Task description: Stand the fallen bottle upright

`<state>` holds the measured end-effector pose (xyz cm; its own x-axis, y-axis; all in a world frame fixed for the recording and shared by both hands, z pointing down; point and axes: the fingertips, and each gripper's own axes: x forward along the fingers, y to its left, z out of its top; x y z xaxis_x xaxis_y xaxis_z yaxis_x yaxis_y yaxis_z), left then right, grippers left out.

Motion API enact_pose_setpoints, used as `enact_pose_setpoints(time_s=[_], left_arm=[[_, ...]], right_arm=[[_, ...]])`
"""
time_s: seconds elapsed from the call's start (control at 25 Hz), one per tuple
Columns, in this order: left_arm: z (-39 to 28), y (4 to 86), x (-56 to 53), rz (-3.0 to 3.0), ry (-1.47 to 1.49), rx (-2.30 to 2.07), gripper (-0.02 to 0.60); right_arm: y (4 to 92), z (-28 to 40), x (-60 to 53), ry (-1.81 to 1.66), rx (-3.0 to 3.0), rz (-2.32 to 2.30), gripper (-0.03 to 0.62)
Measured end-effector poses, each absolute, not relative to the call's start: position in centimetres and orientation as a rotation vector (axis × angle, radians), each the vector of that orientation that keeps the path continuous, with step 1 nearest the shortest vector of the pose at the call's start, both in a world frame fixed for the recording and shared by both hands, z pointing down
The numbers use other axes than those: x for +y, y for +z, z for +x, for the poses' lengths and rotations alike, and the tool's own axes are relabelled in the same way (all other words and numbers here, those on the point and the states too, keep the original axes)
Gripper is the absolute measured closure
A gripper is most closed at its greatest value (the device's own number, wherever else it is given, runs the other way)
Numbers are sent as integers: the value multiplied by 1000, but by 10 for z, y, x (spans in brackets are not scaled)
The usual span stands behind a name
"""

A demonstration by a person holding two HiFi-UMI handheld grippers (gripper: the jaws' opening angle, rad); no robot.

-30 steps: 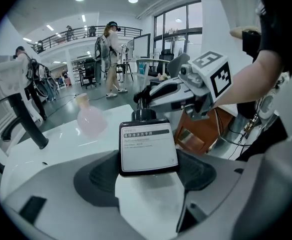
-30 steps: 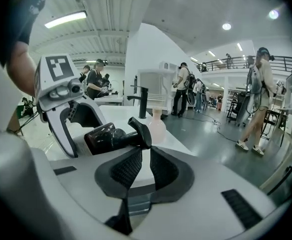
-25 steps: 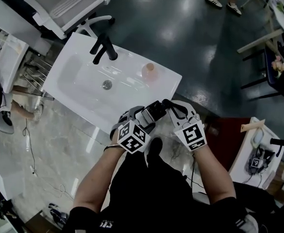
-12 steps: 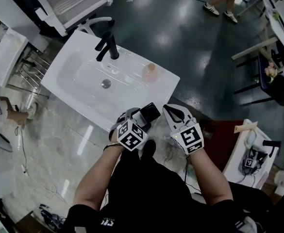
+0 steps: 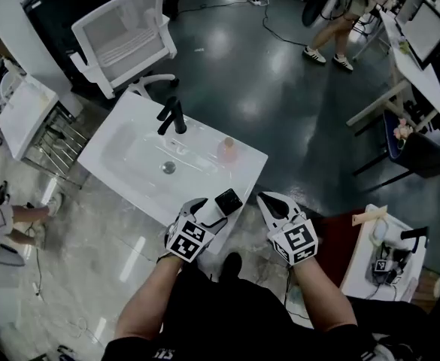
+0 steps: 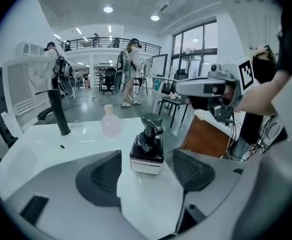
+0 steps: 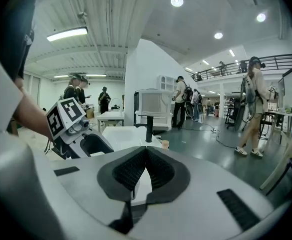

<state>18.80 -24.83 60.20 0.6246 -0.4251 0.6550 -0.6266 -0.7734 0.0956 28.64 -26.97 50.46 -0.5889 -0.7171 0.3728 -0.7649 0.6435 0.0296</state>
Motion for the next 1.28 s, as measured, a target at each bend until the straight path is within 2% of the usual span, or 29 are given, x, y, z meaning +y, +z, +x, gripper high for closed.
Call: enact_pose_setpoints(time_s=[0.32, 0.8, 1.04, 1.28], left_arm=[[137, 538, -255, 2609, 686, -856, 307], [31, 456, -238, 2751, 519, -852, 382], [4, 426, -233, 2792, 434, -867, 407], [-5, 400, -233, 2810, 357, -939, 448]], right_arm=[[471, 275, -241, 255, -2462, 1451, 579], [415, 174, -193, 272, -2461, 1690, 580], [396, 150, -167, 227, -2482, 1709, 582], [368, 161, -156, 137, -2494, 1714, 582]])
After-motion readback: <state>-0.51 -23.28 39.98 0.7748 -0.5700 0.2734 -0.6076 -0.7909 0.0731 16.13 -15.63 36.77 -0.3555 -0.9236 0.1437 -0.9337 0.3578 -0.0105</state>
